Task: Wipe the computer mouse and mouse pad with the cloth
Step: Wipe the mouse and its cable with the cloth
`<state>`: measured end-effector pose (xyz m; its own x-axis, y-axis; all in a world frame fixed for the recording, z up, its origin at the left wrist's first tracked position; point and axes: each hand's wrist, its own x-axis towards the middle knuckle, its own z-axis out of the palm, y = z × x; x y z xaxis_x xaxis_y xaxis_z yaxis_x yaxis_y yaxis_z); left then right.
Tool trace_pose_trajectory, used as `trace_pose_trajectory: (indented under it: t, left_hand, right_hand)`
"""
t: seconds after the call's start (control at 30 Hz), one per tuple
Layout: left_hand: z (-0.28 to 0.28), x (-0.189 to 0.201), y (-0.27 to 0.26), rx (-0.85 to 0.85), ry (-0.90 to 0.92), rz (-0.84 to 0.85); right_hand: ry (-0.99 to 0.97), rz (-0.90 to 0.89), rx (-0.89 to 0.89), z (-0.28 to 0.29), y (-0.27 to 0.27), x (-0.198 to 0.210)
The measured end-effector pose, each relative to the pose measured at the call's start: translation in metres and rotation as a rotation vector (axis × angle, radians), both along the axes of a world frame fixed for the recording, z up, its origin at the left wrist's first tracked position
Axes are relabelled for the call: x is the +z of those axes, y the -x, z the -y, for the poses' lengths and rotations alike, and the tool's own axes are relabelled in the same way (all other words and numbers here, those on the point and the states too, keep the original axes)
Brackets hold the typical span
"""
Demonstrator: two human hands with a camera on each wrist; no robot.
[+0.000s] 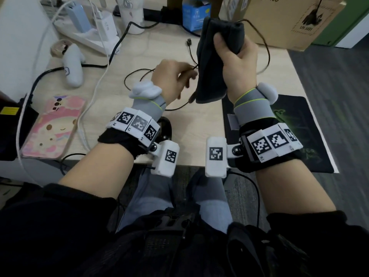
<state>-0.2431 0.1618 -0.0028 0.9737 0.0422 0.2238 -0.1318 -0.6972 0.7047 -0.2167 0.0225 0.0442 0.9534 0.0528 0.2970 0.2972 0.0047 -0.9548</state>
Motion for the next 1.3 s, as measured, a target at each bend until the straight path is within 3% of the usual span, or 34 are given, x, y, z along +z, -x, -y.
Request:
trace_pose_trajectory:
  t: [0.1,0.17,0.3,0.4,0.5,0.6,0.67,0.8,0.9,1.1,1.3]
  left_hand:
    - [-0.013,-0.026,0.0,0.132,-0.071,-0.216]
    - [-0.015,-0.03,-0.002,0.173,-0.067,-0.25]
    - [0.003,0.0,-0.002,-0.013,0.068,-0.033]
    - [0.015,0.016,0.001,-0.094,-0.052,-0.002]
    - [0.004,0.0,-0.002,0.022,-0.167,-0.177]
    - [-0.007,-0.018,0.0,0.117,-0.152,-0.311]
    - [-0.004,-0.013,0.0,0.116,-0.086,-0.235]
    - [0.011,0.02,-0.001,-0.059,-0.031,-0.004]
    - [0.013,0.018,-0.003,-0.077,-0.082,-0.057]
    - [-0.007,-0.022,-0.001,0.135,-0.072,-0.324]
    - [0.018,0.012,0.003,-0.062,-0.013,-0.089]
  right_hand:
    - [-0.097,0.014,-0.013,0.003,0.002,0.003]
    - [-0.103,0.01,-0.004,0.003,0.004,0.002]
    - [-0.062,-0.019,-0.01,0.001,0.003,-0.002]
    - [-0.02,-0.017,-0.016,0.001,0.004,-0.003]
    - [-0.059,0.005,-0.016,0.004,0.005,-0.001]
    - [-0.076,0.015,-0.022,0.004,0.005,-0.001]
    - [-0.064,-0.002,-0.048,0.003,0.004,-0.006]
    - [-0.028,-0.031,-0.069,0.004,0.002,-0.014]
    - [-0.012,-0.042,-0.073,0.004,0.001,-0.013]
    - [0.0,-0.034,-0.129,0.008,-0.001,-0.011]
    - [0.042,-0.033,-0.115,-0.004,0.0,-0.009]
